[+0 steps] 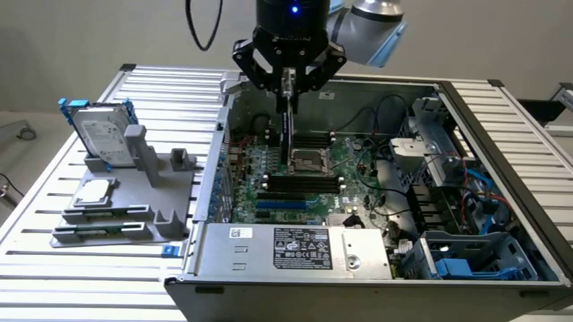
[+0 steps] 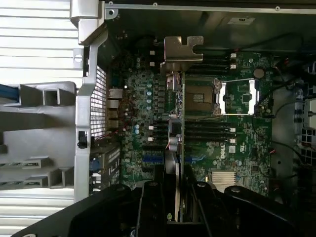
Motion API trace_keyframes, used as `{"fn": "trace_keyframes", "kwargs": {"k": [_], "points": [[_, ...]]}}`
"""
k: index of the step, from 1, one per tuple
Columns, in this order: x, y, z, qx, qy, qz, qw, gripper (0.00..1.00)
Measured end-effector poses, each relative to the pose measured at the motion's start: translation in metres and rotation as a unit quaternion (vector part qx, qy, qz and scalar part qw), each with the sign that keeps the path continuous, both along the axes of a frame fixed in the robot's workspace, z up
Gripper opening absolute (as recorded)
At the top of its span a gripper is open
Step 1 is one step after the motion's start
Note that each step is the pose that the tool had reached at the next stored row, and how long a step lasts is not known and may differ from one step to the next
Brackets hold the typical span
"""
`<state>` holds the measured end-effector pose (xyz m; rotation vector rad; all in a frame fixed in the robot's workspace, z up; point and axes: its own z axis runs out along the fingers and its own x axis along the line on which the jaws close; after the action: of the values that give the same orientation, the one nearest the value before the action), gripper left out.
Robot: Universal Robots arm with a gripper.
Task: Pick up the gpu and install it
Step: 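Pick up the gpu and move the gpu toward the slot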
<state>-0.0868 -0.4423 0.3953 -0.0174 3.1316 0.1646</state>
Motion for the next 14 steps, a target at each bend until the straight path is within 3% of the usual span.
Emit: {"fn": "trace_keyframes", "kwargs": {"k": [8,14], "points": [[0.036,-0.0001,-0.013,-0.0007,0.0006,0.0,1.0,0.26],[0.036,-0.001,-0.0129,-0.0005,0.0014,0.0,1.0,0.26]]}}
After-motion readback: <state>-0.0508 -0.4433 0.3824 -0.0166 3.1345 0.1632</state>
